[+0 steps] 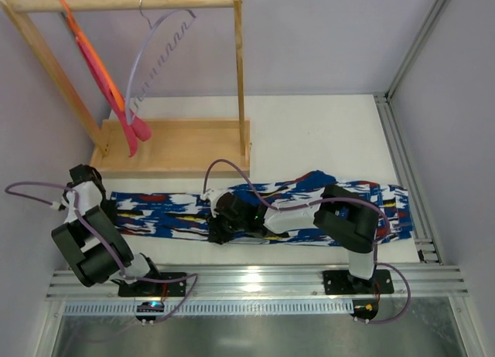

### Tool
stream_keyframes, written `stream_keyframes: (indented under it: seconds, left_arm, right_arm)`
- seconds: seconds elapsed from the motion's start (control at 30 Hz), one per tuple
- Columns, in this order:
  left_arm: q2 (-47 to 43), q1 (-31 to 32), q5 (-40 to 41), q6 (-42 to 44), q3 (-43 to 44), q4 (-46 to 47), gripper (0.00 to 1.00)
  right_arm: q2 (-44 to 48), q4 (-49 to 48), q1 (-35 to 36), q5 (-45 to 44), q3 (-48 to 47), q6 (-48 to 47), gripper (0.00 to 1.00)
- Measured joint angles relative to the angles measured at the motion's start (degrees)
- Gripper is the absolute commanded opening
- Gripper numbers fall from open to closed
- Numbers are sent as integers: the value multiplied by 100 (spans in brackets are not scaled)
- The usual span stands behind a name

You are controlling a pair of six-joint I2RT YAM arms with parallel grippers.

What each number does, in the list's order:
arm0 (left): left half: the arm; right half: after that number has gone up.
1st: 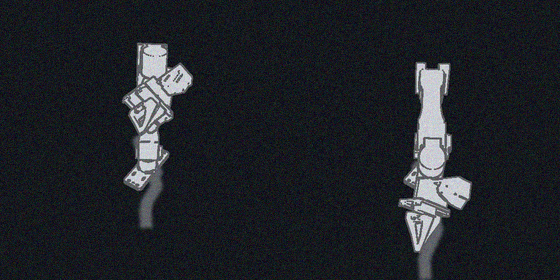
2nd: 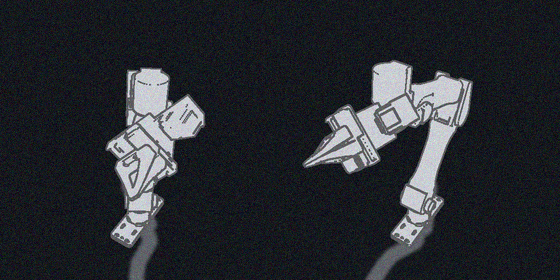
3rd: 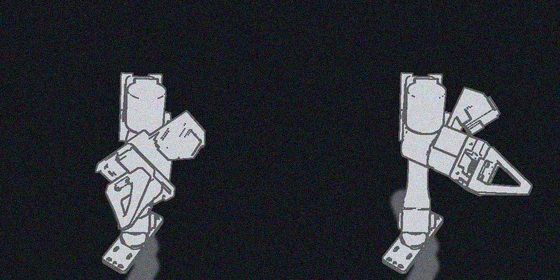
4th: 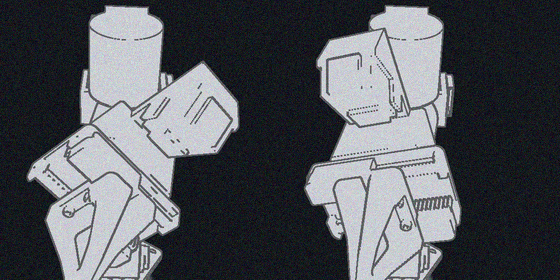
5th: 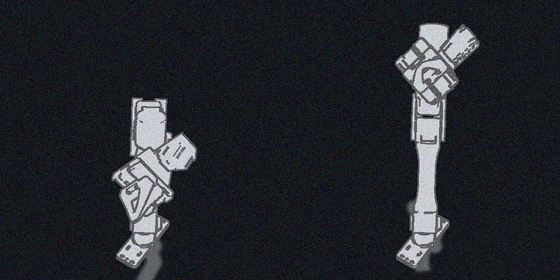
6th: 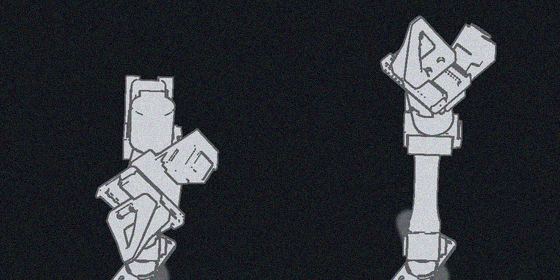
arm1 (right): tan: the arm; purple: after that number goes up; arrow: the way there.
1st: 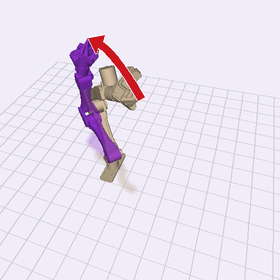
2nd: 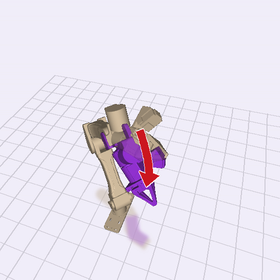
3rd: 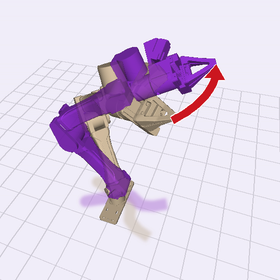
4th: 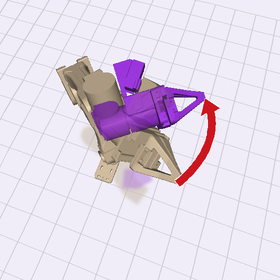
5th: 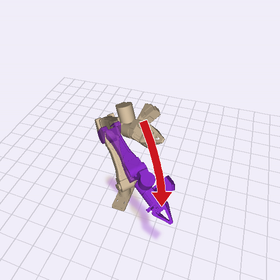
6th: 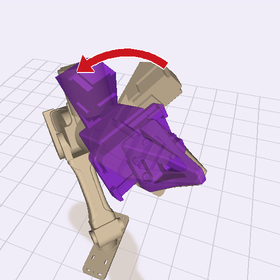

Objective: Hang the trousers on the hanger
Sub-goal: Fold the trousers

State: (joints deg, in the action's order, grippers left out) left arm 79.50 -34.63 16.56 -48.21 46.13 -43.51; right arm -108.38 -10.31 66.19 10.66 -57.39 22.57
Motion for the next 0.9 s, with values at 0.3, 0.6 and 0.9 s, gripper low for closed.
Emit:
stream_keyframes:
  seconds: [0.3, 0.6, 0.9]
  left_arm:
    - [232, 0, 319, 118, 1040, -492, 42]
    - [-682, -2, -448, 142, 225, 339, 28]
    - [1211, -13, -481, -94, 557, 162, 17]
  right_arm:
    - [1054, 1198, 22, -861, 70, 374, 38]
    - [2190, 2997, -356, -2280, -271, 1657, 38]
    - [2339, 5399, -2568, -3182, 313, 3849, 38]
